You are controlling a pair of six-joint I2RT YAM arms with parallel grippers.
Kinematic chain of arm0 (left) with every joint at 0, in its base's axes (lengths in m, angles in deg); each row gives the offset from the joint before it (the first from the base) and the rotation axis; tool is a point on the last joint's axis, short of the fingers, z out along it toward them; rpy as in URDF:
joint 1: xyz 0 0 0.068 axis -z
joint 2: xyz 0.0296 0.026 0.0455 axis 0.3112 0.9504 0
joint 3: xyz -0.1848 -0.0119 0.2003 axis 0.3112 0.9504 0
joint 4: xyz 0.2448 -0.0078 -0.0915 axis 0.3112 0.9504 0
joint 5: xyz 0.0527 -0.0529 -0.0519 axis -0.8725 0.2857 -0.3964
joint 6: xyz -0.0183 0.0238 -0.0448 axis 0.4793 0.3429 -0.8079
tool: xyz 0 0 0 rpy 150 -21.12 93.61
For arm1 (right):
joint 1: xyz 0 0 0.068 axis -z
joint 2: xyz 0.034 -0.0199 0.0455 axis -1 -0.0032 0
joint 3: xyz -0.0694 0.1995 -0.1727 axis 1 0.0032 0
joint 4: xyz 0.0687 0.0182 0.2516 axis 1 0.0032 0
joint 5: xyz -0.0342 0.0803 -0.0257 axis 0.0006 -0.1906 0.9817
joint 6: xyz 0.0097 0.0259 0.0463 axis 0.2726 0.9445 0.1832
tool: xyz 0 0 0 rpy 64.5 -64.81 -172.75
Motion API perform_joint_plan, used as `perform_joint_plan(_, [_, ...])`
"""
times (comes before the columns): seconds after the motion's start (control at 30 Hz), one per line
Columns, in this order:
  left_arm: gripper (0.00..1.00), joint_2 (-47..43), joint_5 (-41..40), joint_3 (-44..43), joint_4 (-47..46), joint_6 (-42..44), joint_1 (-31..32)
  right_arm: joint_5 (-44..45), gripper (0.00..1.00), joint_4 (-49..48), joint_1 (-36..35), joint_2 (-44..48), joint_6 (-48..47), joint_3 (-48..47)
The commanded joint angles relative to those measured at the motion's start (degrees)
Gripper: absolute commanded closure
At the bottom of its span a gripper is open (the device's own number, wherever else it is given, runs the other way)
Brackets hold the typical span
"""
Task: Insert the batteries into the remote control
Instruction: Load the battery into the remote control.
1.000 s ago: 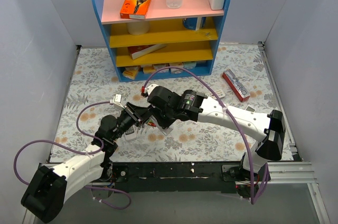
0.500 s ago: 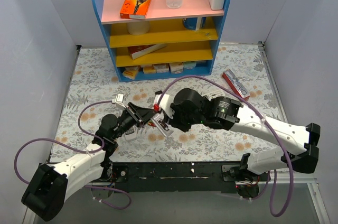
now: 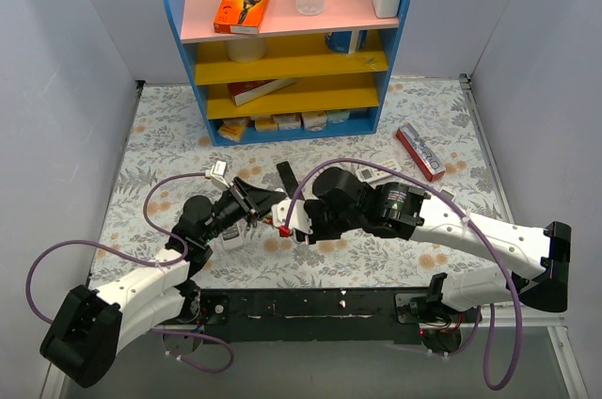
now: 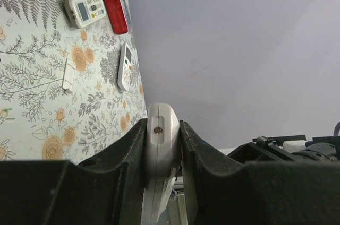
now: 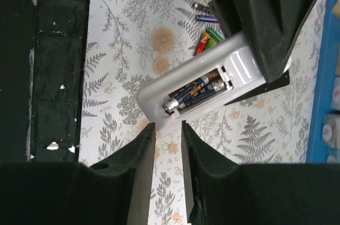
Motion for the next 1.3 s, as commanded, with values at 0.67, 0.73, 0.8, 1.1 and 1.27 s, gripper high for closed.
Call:
perform_joint_plan(0.67, [1.0,1.7,3.0,-4.5,-0.9,-4.8,0.3,-3.2,0.76,-4.6,-0.3,-3.1,-6.6,-1.2])
perform_joint_plan(0.73, [1.0,1.8,3.3,-4.6,-1.1,-4.9,0.2,-2.8,0.77,-5.0,-0.2,-3.2,-6.5,-1.1])
perform_joint_plan(0.8, [1.0,1.8,3.5,-4.7,-1.5,-4.9,0.3,-2.6,0.79,-5.5,-0.2,-3.3,-6.7,-0.8])
perform_joint_plan(1.1, [1.0,1.8,4.3,-4.7,-2.5,-4.9,0.3,-0.8,0.83,-7.8,-0.2,-4.3,-6.8,0.5])
perform_joint_plan(1.27, [1.0,1.4,4.8,-4.9,-3.1,-5.1,0.3,1.1,0.86,-11.5,-0.1,-4.7,-6.7,2.5])
